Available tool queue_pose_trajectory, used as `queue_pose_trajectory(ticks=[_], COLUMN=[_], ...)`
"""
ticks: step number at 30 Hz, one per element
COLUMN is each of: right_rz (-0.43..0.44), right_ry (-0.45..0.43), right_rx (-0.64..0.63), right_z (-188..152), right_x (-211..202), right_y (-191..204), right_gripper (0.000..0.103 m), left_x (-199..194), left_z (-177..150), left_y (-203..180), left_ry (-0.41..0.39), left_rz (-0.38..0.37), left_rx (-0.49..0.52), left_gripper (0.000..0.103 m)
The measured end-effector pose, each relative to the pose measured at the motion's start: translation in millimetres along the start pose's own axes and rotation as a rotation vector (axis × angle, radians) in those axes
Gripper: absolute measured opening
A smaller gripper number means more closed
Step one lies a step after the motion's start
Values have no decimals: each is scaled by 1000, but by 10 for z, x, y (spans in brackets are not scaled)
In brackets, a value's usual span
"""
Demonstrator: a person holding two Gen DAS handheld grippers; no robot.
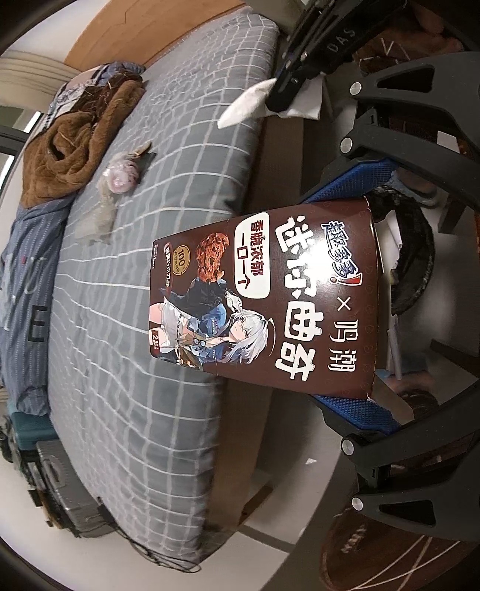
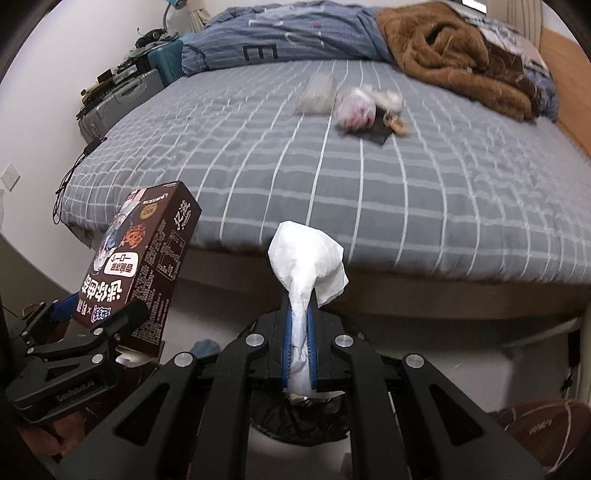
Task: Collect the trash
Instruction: 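Carry the snack box and tissue with both tools over the trash bin, then open the right tool to drop the tissue into the bin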
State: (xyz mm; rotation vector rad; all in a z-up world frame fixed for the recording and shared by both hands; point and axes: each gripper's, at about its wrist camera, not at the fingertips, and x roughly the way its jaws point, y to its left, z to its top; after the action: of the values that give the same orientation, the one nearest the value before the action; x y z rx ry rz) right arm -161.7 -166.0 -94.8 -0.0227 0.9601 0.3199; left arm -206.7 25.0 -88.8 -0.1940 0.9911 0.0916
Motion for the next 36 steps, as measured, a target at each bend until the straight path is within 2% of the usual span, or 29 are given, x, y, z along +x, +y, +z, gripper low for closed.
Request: queue_pose_trajectory(ticks=[7,20,27,36], right_rz=[-8,-15,-14,-13], right_ry=[76,186,274,324], right_rx=[-2,-20,-8,2], right_z=[-266,-524,-673,-728], right_x=[267,689,992,1235], right_y=[11,40,14,3], right_gripper=[7,7,7,7], left_x=[162,538,836,1092], left_z=[-246,-477,-531,-544], left_y=[57,98,107,32], left_ry=[65,151,204,228], left_rz=[10,55,72,51], left_rx=[-5,21,49,71], left_gripper=[88,88,88,88])
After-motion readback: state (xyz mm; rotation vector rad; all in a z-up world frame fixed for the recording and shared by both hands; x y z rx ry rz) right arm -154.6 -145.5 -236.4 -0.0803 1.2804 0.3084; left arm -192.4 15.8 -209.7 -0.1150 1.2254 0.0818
